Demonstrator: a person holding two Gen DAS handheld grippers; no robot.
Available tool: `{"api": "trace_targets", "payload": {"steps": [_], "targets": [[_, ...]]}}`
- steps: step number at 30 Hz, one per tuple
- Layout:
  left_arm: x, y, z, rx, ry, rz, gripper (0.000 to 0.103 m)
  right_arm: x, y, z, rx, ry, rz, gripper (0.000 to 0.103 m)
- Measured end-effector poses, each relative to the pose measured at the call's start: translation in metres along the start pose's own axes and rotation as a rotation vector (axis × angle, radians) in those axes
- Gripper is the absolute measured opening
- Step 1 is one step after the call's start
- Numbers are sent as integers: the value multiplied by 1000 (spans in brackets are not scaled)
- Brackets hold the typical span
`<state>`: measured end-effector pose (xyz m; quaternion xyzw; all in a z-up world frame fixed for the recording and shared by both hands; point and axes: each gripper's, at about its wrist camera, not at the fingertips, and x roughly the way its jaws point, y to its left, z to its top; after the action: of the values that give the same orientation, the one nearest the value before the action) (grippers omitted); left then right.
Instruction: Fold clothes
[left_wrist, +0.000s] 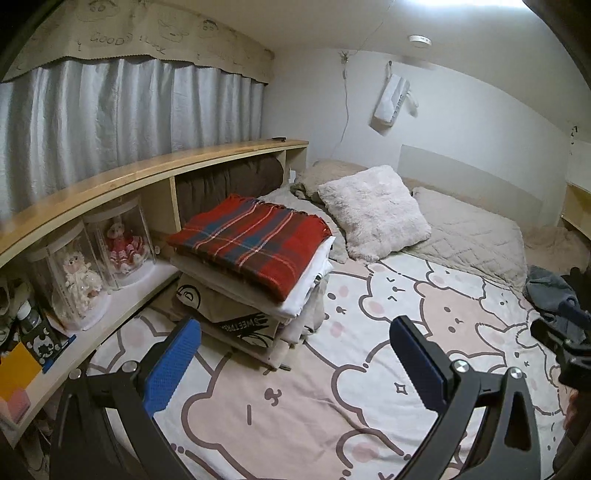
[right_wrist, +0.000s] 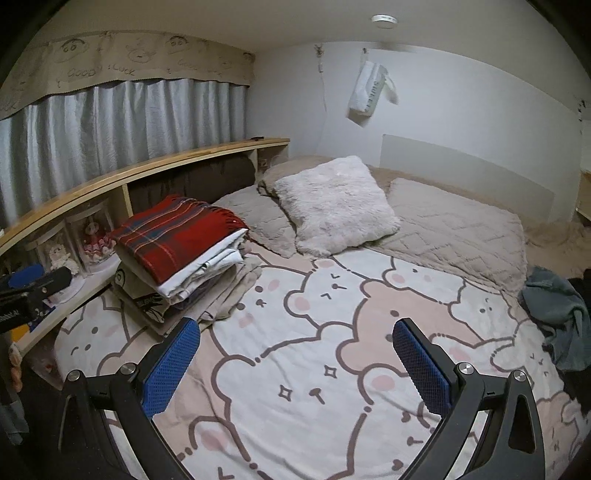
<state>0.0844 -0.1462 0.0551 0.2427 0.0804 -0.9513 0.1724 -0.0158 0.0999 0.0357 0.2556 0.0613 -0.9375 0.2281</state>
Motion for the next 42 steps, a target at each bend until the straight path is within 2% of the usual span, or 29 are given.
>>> {"api": "trace_targets", "payload": {"steps": [6,13,42], "targets": [[-13,-10,-3,24,-16,12,103,-6,-13,-10,16,24,-13,103],[-20,-25,-12,67,-3,9,103,-19,-22,-12,17,11,-38,103],[-29,-45,-26,91,7,21,103,-40,-29,-29,-37,23,-44,103]]}}
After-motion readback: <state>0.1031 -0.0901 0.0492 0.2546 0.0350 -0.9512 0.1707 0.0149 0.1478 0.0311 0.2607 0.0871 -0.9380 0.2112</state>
